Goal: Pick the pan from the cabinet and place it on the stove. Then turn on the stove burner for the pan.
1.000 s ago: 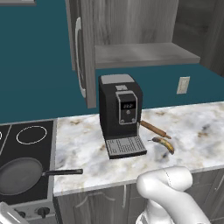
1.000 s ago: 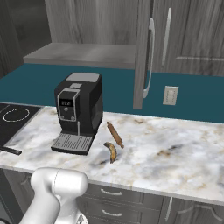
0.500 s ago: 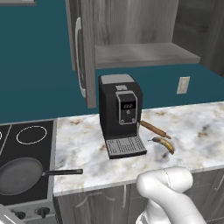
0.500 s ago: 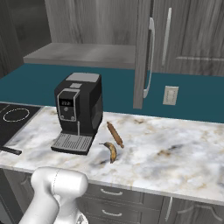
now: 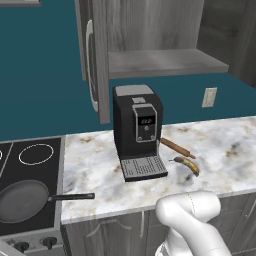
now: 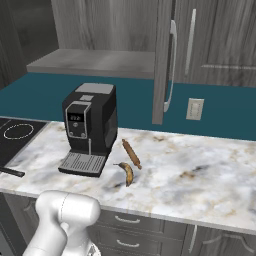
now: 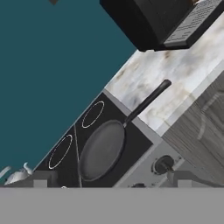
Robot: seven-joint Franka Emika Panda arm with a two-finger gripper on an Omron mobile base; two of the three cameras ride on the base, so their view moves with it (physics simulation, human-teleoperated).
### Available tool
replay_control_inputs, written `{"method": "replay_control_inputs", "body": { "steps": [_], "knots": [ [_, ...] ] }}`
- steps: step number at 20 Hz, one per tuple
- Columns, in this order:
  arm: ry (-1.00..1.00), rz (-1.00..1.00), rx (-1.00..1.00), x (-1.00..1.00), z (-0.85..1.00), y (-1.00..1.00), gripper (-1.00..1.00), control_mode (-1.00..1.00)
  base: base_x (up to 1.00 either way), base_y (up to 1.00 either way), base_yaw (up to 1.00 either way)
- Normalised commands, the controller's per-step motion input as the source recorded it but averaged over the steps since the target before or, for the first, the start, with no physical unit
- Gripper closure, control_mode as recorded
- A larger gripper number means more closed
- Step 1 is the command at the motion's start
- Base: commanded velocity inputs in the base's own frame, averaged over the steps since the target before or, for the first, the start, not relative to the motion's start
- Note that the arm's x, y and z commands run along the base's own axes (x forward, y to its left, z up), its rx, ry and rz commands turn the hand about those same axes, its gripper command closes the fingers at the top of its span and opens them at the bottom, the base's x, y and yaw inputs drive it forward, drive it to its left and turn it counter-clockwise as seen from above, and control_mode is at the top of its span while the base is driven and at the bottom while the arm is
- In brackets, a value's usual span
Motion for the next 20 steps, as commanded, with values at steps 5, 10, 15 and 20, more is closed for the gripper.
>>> {"method": "replay_control_inputs", "body": {
  "steps": [5, 10, 15, 20],
  "knots": [
    [-0.07, 0.00, -0.03, 0.00, 0.02, -0.11, -1.00, -1.00, 0.00, 0.00, 0.00],
    [-0.03, -0.03, -0.20, 0.00, 0.03, -0.12, -1.00, -1.00, 0.00, 0.00, 0.00],
    [-0.05, -0.03, -0.38, -0.15, 0.16, 0.00, -1.00, -1.00, 0.00, 0.00, 0.00],
    [-0.04, -0.01, -0.35, -0.12, 0.04, -0.01, -1.00, -1.00, 0.00, 0.00, 0.00]
  ]
}}
